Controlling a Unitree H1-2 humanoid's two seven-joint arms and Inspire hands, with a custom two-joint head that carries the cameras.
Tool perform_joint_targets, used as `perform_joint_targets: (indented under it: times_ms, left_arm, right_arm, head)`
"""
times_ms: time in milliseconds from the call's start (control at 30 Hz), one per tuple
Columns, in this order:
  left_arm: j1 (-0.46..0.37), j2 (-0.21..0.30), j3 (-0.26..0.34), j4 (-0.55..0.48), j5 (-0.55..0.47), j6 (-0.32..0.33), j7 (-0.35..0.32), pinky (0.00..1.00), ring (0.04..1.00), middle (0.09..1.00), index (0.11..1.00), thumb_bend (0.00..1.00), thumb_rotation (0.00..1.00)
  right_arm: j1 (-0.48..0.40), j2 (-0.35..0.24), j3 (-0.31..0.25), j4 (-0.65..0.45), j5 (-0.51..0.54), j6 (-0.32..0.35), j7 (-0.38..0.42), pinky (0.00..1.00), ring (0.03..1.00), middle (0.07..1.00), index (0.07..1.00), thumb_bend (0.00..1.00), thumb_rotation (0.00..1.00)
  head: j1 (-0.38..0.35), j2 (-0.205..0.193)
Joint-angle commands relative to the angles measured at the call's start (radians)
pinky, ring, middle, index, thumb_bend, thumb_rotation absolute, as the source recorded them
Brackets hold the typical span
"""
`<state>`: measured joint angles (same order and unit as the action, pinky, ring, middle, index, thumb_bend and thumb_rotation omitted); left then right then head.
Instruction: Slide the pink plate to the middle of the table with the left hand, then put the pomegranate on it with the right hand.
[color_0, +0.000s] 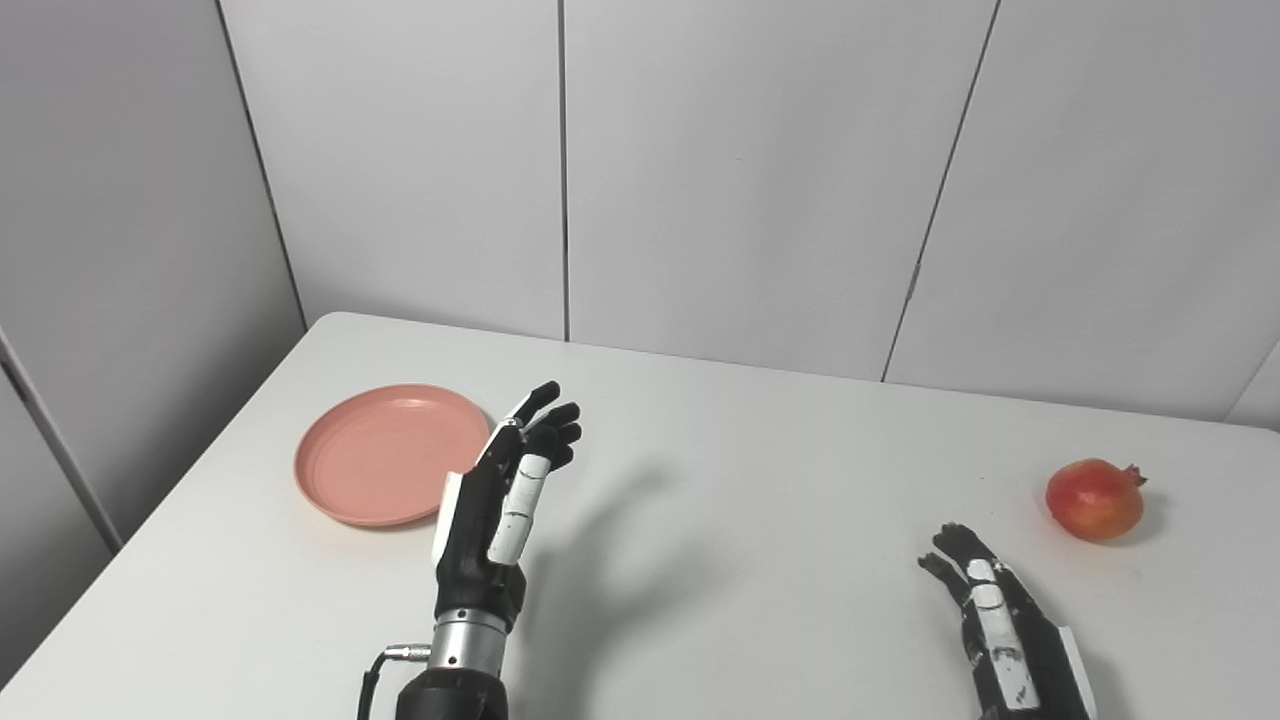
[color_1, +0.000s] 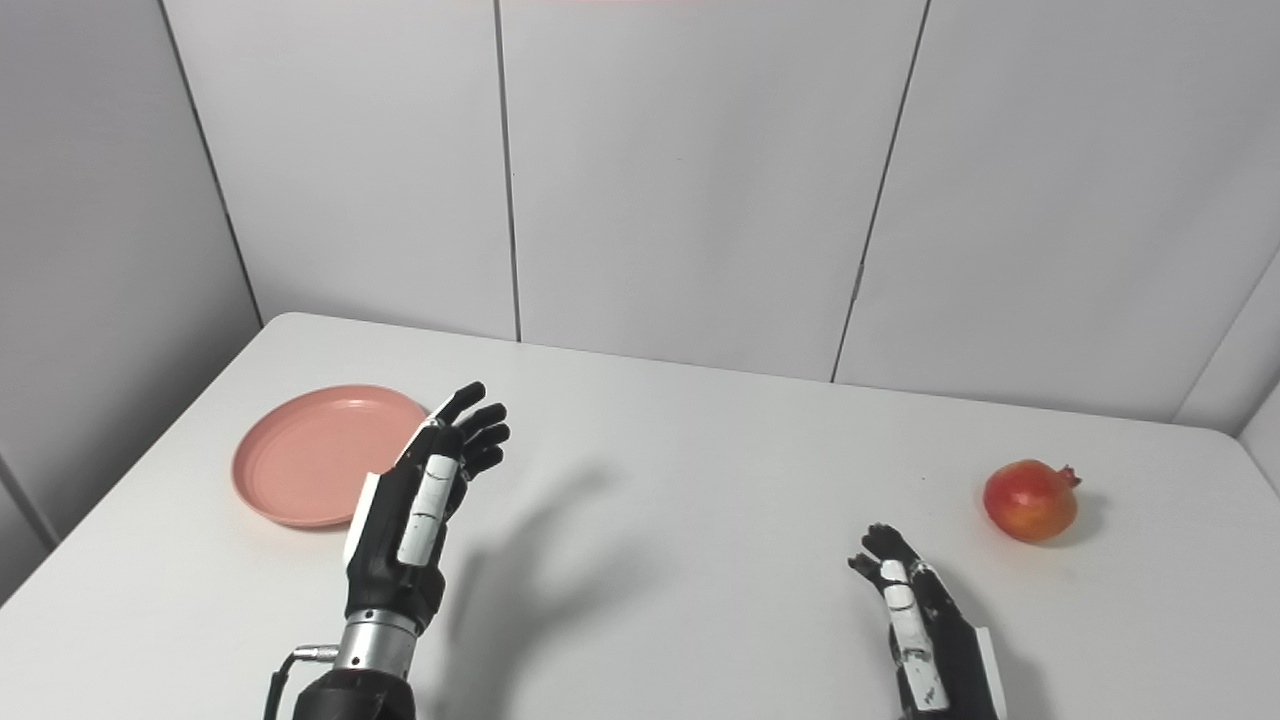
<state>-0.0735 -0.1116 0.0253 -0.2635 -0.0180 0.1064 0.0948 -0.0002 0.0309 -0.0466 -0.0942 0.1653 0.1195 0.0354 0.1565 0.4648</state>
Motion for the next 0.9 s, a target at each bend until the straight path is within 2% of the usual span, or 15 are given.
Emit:
perform_joint_targets:
  times_ms: [0, 100, 267, 367, 467, 733, 867]
  left_arm:
    - [-0.066, 0.018, 0.012, -0.036, -0.022, 0.006, -0.01, 0.8, 0.788, 0.78, 0.753, 0.95, 0.75]
    - [-0.112, 0.052, 0.037, -0.029, -0.039, 0.013, -0.018, 0.76, 0.769, 0.773, 0.757, 0.95, 0.74]
    - [-0.18, 0.153, 0.073, -0.017, -0.052, 0.068, -0.052, 0.75, 0.79, 0.814, 0.8, 0.95, 0.79]
    - [-0.225, 0.251, 0.115, 0.039, -0.072, 0.066, -0.084, 0.76, 0.798, 0.821, 0.82, 0.96, 0.82]
    - [-0.254, 0.32, 0.146, 0.099, -0.096, 0.04, -0.113, 0.79, 0.814, 0.832, 0.85, 0.97, 0.85]
    - [-0.313, 0.41, 0.2, 0.161, -0.105, 0.035, -0.114, 0.78, 0.802, 0.818, 0.843, 0.99, 0.86]
    - [-0.341, 0.437, 0.236, 0.179, -0.129, 0.05, -0.114, 0.78, 0.815, 0.828, 0.862, 0.99, 0.86]
  right_arm:
    - [0.014, -0.003, -0.005, 0.0, 0.001, 0.012, -0.005, 1.0, 0.825, 0.836, 0.776, 0.67, 0.7]
    - [0.012, -0.006, -0.006, 0.003, -0.003, 0.011, -0.007, 1.0, 0.828, 0.83, 0.779, 0.69, 0.71]
    - [0.008, -0.006, -0.007, 0.012, -0.001, 0.004, -0.004, 1.0, 0.83, 0.821, 0.773, 0.7, 0.7]
    - [0.006, -0.001, -0.007, 0.013, -0.005, -0.003, -0.01, 1.0, 0.826, 0.811, 0.755, 0.71, 0.69]
    - [0.005, 0.0, -0.007, 0.015, -0.013, -0.013, -0.013, 1.0, 0.822, 0.808, 0.734, 0.69, 0.68]
    - [-0.002, 0.004, -0.01, 0.034, -0.016, -0.033, -0.017, 1.0, 0.815, 0.797, 0.697, 0.65, 0.66]
    - [-0.003, 0.002, -0.011, 0.038, -0.015, -0.033, -0.016, 1.0, 0.81, 0.791, 0.677, 0.65, 0.66]
  head:
    - [0.001, 0.001]
    - [0.003, 0.001]
    - [0.005, 0.001]
    - [0.001, 0.0]
    - [0.0, -0.007]
    - [-0.002, -0.017]
    - [0.002, -0.025]
